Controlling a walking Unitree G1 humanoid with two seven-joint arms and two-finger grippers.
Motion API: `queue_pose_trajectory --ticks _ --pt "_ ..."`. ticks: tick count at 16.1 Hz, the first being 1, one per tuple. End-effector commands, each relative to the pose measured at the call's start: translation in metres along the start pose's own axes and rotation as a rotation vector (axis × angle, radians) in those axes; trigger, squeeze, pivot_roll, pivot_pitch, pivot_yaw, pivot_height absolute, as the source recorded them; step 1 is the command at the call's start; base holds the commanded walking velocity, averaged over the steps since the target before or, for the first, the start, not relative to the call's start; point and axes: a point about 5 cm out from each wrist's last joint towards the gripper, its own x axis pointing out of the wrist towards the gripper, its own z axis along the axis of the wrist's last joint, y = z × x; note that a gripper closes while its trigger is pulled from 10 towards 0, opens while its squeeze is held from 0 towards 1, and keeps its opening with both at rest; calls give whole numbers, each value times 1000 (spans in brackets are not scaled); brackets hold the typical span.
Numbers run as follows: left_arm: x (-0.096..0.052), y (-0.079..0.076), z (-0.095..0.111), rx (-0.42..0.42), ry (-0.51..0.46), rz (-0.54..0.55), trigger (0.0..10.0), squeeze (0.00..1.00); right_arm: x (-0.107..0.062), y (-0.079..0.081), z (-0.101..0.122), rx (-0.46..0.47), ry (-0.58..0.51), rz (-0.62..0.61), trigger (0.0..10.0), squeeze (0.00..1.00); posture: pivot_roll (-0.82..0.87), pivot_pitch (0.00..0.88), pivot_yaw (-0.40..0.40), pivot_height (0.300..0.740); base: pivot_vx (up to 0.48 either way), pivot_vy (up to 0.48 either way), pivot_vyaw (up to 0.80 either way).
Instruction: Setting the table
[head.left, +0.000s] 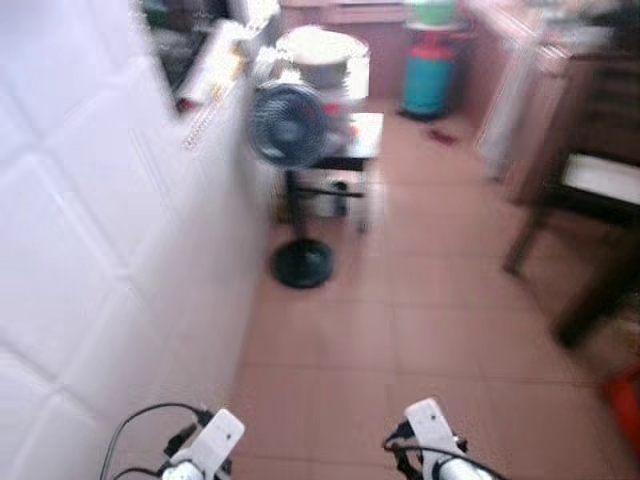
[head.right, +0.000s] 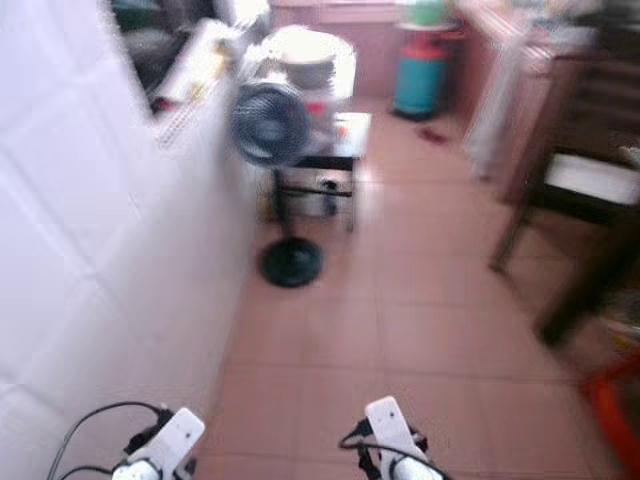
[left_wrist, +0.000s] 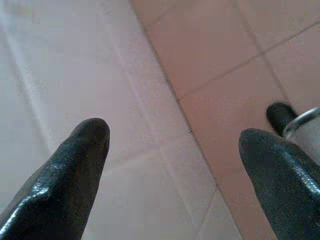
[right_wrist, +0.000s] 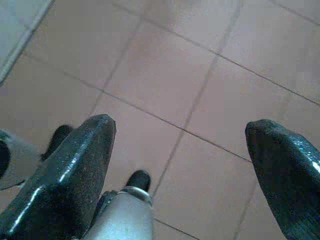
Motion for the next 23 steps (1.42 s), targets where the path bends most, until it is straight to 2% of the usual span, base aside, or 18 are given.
queue_pose_trajectory --ticks 1,10,12,23 --pt "0 -1 0 -9 7 -17 10000 0 -2 -4 -7 -8 21 -10 10000 0 -47 0 62 740 0 0 419" --pt "-2 -2 -8 -36 6 -58 10000 0 -4 -5 -14 16 43 -13 10000 0 -51 0 57 740 0 0 0" --pt "-2 -3 -8 -40 8 -67 10000 0 -3 -5 -11 -12 37 -10 10000 0 -55 0 57 740 0 -272 0" --pt "-2 -4 -6 -25 7 -75 10000 0 -2 -6 -8 -22 23 -15 10000 0 -64 1 62 740 0 -355 0"
